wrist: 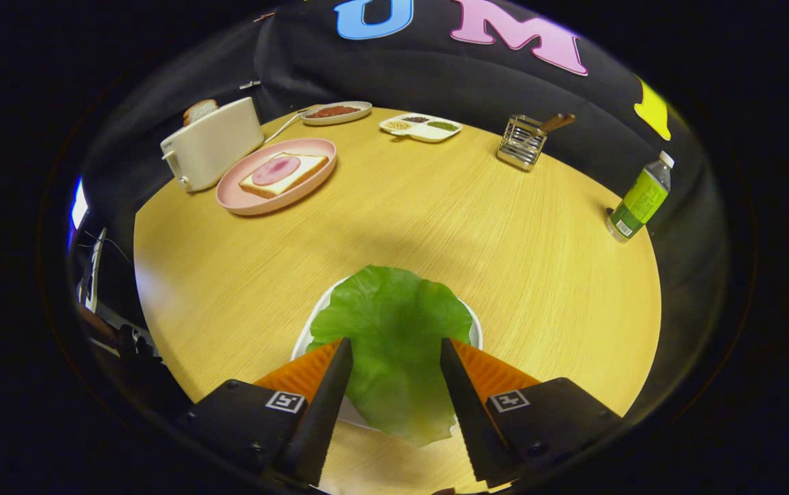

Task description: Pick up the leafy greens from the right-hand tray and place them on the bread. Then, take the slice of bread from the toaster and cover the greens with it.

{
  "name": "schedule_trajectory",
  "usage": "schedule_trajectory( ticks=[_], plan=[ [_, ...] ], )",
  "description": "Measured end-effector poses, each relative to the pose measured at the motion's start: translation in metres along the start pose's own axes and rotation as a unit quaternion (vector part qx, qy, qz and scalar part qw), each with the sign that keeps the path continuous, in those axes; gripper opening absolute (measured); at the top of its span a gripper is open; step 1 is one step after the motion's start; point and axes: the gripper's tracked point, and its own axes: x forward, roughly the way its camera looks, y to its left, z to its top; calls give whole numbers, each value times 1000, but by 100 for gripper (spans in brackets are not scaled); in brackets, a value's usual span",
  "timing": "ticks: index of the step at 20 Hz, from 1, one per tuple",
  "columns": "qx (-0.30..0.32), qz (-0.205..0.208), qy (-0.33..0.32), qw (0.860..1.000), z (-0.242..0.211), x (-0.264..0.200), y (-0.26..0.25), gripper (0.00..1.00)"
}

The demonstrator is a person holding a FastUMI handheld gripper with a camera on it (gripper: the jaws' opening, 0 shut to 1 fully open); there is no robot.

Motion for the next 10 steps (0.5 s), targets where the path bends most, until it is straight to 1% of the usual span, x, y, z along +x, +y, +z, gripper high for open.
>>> schedule_trajectory(
  ticks=[2, 3, 4, 7, 10],
  plan=[
    [4, 7, 14, 1000, -4, 4, 3, 79],
    [4, 7, 9, 1000, 0, 7, 2, 77],
    [5, 7, 22, 1000, -3, 6, 0, 76],
    [3, 9, 32, 999, -3, 7, 1, 75],
    [1, 7, 31, 999, -2, 5, 1, 23]
  ],
)
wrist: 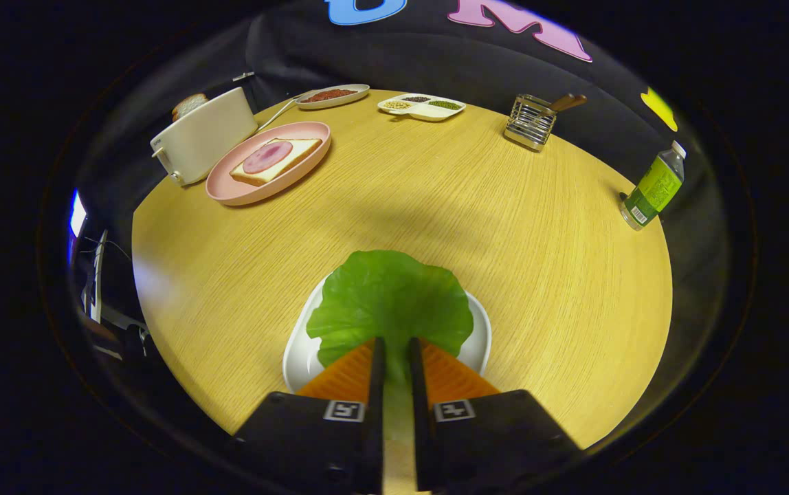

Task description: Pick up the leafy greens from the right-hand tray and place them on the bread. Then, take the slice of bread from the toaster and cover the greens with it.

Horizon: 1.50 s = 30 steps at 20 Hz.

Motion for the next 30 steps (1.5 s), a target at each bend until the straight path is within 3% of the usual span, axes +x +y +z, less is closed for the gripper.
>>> schedule_trajectory(
  ticks=[2, 10, 16, 20, 30],
  plan=[
    [-3, -1, -4, 1000, 0, -1, 1, 7],
    [44, 15, -74, 996, 50, -55, 23, 7],
    [27, 59, -128, 990, 129, -83, 87, 6],
    [22, 95, -142, 985, 182, -73, 136, 6],
    [-13, 99, -115, 988, 250, 2, 193, 7]
  ],
)
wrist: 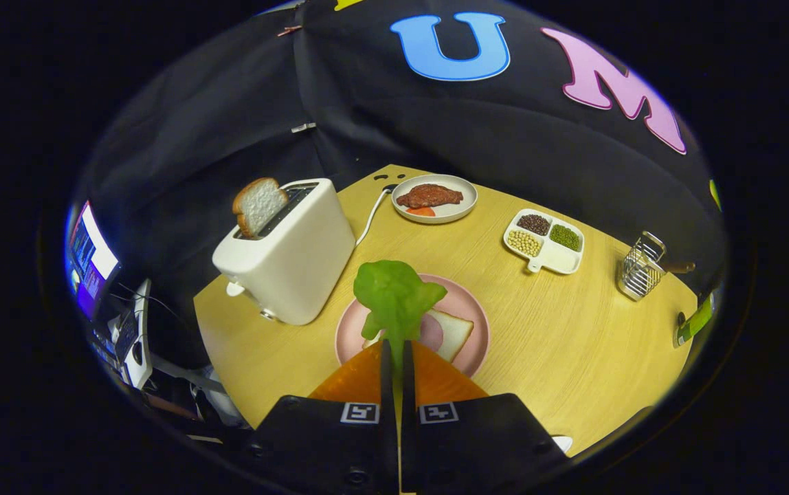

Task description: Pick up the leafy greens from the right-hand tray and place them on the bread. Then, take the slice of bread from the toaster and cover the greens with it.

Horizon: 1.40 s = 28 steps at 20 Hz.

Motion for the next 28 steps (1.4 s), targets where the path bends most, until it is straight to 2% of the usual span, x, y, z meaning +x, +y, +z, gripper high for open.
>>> schedule_trajectory(
  ticks=[3, 5, 6, 7, 8, 10, 14, 21, 28],
  plan=[
    [6, -6, 18, 1000, -4, 26, -3, 9],
    [1, -35, 21, 999, -4, 41, -16, 31],
    [-1, -42, 20, 999, -2, 44, -19, 48],
    [-1, -41, 18, 999, -3, 46, -16, 52],
    [-1, -42, 15, 999, -2, 45, -13, 68],
    [-5, -41, 3, 999, 4, 38, -9, 80],
    [-10, -36, -44, 998, 27, 7, 11, 81],
    [3, -4, -126, 992, 92, -37, 78, 91],
    [-16, 15, -153, 988, 162, -16, 158, 91]
  ],
)
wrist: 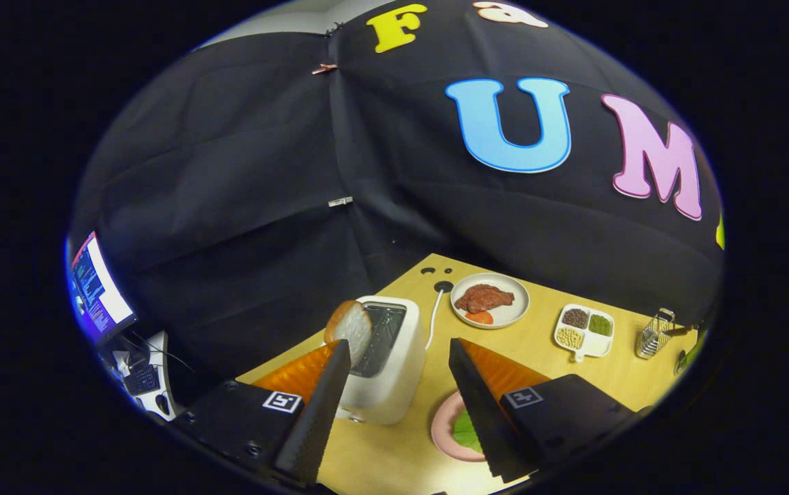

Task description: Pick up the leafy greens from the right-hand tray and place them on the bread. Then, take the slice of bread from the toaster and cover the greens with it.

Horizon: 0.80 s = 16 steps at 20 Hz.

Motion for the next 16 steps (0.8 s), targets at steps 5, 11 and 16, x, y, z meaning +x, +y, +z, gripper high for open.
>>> schedule_trajectory(
  ticks=[5, 11, 16],
  plan=[
    [-32, 1, 21, 999, -2, 51, 45, 91],
    [-55, -20, 67, 996, -28, 109, 64, 91],
    [-63, -52, 98, 992, -45, 137, 57, 62]
  ],
)
